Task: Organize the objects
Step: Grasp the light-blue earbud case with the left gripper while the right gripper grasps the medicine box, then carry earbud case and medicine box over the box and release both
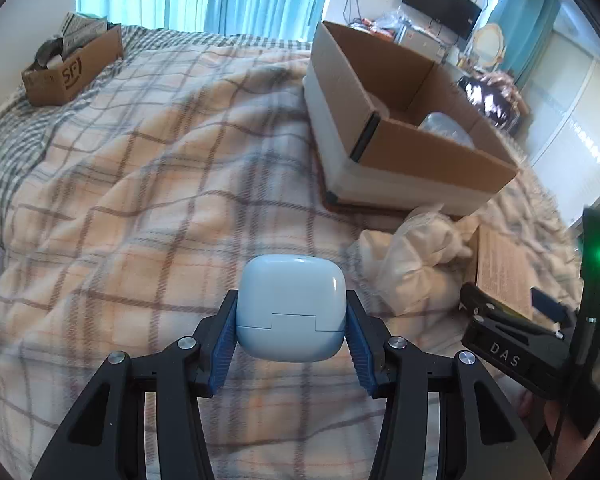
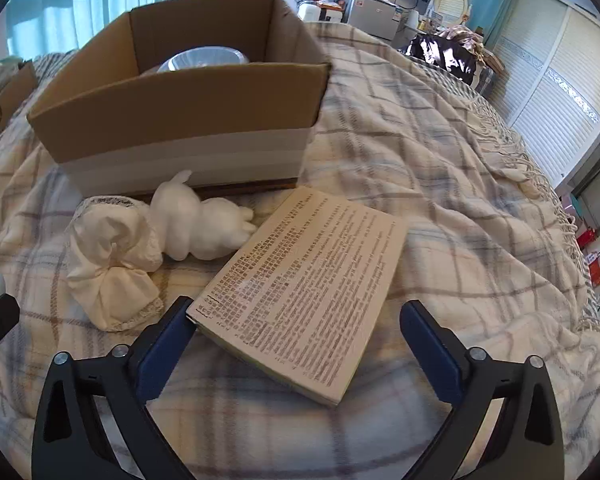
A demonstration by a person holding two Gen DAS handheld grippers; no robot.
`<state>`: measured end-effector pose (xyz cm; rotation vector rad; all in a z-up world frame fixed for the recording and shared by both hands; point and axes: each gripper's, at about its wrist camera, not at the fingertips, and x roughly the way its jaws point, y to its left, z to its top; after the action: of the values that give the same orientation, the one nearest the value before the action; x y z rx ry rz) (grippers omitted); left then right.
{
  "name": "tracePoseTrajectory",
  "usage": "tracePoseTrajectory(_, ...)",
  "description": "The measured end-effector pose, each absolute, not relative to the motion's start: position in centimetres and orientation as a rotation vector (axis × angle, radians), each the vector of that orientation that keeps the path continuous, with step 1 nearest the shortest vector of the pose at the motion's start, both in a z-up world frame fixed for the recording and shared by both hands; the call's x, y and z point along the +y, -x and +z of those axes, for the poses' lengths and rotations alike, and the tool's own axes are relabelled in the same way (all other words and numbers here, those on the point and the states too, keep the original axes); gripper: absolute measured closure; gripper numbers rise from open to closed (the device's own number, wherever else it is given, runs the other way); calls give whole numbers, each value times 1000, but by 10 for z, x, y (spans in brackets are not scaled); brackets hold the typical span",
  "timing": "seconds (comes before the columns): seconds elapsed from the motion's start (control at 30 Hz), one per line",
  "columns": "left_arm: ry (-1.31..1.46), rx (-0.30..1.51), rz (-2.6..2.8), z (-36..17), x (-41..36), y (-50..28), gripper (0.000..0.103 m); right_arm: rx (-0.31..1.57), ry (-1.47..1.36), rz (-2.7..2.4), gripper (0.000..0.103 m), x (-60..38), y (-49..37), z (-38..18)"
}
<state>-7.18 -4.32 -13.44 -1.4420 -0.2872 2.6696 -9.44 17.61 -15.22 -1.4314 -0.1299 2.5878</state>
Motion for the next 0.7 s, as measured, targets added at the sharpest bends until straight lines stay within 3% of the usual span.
tracePoseTrajectory(0.03, 1436, -300, 2664, -133, -44, 71, 52, -123, 1444, 2603, 17, 179, 92, -150)
tracePoseTrajectory(0.2, 1405, -297, 2668, -123, -43, 69, 52, -172, 1504, 2677, 18, 183, 79, -137)
tracePoseTrajectory(0.7, 1352, -263, 2704, -101, -35, 58, 52, -232, 1297, 2896, 22, 193, 42, -64)
